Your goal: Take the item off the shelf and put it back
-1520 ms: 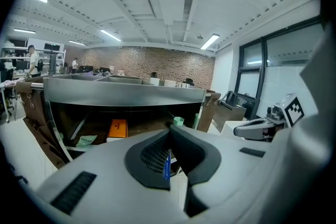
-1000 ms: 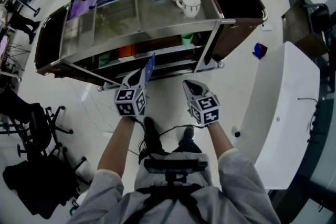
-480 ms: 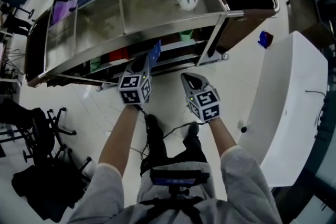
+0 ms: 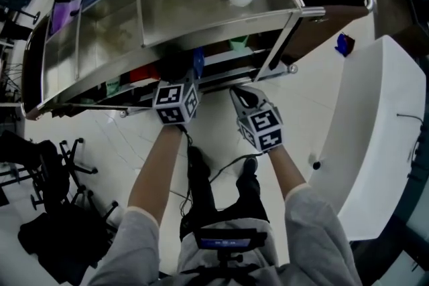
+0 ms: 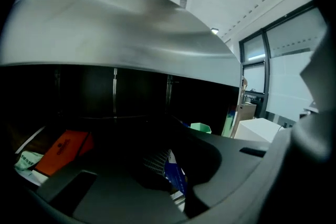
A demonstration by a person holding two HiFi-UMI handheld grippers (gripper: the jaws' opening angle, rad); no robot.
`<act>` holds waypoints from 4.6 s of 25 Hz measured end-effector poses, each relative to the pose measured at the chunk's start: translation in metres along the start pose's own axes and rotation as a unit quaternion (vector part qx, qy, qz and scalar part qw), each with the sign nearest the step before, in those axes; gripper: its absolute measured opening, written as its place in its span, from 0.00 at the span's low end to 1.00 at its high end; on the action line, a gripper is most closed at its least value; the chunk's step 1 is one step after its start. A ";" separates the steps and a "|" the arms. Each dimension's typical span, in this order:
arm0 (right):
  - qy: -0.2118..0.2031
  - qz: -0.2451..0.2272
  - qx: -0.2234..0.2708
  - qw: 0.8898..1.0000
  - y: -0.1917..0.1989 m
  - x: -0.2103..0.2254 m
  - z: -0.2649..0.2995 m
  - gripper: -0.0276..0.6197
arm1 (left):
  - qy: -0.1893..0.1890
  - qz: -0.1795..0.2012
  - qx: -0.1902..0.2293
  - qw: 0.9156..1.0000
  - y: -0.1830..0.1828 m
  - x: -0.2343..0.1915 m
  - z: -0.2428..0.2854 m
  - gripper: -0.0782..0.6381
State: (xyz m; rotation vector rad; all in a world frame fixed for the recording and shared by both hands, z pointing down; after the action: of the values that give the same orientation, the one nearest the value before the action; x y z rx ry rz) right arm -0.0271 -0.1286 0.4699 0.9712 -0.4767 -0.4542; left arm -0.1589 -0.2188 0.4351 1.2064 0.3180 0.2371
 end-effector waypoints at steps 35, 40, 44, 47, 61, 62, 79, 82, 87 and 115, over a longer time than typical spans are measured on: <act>0.013 0.009 -0.017 1.000 0.023 0.018 0.002 0.06 | -0.136 -0.117 0.013 0.984 0.037 -0.074 0.027 0.11; 0.014 0.014 -0.023 1.000 0.034 0.021 0.004 0.06 | -0.141 -0.108 0.008 0.984 0.034 -0.085 0.042 0.11; 0.018 0.020 -0.030 0.999 0.043 0.025 0.004 0.06 | -0.140 -0.105 0.006 0.985 0.038 -0.086 0.043 0.11; 0.020 0.024 -0.027 0.999 0.043 0.027 0.003 0.06 | -0.138 -0.108 -0.001 0.985 0.047 -0.084 0.040 0.11; 0.032 0.043 -0.033 0.998 0.066 0.030 -0.004 0.06 | -0.062 -0.098 -0.011 0.993 0.071 -0.041 0.006 0.11; 0.034 0.047 -0.032 0.998 0.069 0.030 -0.003 0.06 | -0.046 -0.091 -0.017 0.995 0.076 -0.032 0.003 0.11; 0.092 0.113 -0.071 0.987 0.236 0.068 0.037 0.06 | 0.128 0.005 -0.265 0.956 0.357 0.054 0.018 0.50; 0.102 0.115 -0.079 0.985 0.267 0.076 0.052 0.06 | 0.139 0.016 -0.297 0.945 0.403 0.056 0.036 0.54; 0.111 0.117 -0.096 0.982 0.320 0.090 0.079 0.06 | 0.154 0.037 -0.337 0.928 0.466 0.060 0.069 0.58; 0.078 0.134 -0.168 0.974 0.567 0.115 0.233 0.06 | 0.203 0.139 -0.510 0.824 0.814 0.029 0.154 0.85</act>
State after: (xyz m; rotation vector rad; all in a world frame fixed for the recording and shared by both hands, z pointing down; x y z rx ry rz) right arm 0.0179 -0.0716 1.0894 0.5991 -0.3664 -0.2034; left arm -0.0851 -0.0665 1.2460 0.1079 0.3122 0.8130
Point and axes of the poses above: the fingertips, and each gripper's own axes: z forward along the fingers, x to its right, y out of its underside, the point moved 2 cm from there along -z, backward along the fingers, and after that the axes turned 5 degrees about y, right-handed, at the moved point
